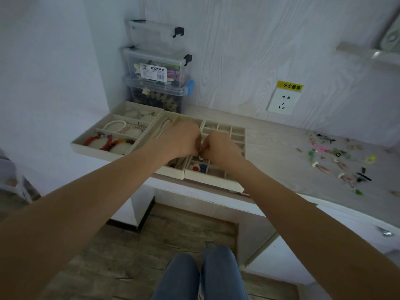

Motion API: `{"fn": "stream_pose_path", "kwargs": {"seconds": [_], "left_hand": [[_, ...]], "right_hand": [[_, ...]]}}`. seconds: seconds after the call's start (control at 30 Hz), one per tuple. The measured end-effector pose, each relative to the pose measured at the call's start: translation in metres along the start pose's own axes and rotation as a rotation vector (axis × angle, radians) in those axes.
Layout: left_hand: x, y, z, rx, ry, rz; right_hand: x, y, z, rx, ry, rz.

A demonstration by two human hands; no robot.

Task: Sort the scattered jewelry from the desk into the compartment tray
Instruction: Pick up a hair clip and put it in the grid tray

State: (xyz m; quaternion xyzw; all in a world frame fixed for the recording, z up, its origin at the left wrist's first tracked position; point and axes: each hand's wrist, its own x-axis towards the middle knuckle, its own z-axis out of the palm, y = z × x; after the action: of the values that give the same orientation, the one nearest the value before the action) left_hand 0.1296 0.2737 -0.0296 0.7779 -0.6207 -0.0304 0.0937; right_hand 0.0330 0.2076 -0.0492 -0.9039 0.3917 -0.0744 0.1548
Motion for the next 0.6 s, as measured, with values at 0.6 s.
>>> {"fn": "stream_pose_path", "kwargs": {"seconds": [0.6], "left_hand": [[-0.007,0.005,-0.005,-0.049,-0.004,-0.02]], "right_hand": [[-0.004,0.014,-0.018,0.009,0.032,-0.042]]}}
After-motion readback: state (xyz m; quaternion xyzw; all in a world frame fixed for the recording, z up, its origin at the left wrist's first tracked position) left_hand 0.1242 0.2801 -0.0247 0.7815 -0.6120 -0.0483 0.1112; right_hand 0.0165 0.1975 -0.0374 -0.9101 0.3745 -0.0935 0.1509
